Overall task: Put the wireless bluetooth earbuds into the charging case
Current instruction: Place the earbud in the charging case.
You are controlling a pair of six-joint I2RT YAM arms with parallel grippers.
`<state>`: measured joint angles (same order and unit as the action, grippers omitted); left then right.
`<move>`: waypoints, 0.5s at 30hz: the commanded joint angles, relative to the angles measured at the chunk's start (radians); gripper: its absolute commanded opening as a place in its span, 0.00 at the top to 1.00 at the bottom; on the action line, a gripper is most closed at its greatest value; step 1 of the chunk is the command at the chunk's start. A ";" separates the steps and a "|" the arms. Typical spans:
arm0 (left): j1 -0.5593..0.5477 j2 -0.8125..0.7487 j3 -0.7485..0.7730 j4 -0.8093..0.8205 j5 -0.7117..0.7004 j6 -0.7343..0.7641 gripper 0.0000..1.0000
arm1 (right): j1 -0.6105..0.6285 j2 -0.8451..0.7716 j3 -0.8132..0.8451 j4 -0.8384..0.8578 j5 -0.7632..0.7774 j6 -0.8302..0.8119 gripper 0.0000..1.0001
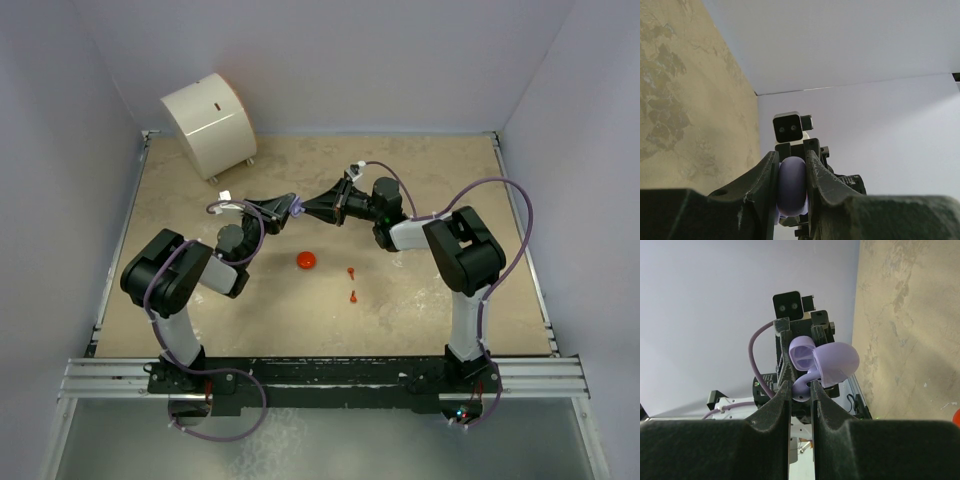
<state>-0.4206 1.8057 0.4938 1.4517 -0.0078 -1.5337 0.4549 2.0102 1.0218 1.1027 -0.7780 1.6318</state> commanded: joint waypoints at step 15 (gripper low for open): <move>-0.005 -0.076 0.009 0.098 -0.001 0.024 1.00 | -0.004 0.012 -0.029 0.113 -0.029 0.036 0.98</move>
<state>-0.4221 1.7733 0.4938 1.4487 -0.0067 -1.5249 0.4522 2.0224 1.0046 1.1801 -0.7788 1.6642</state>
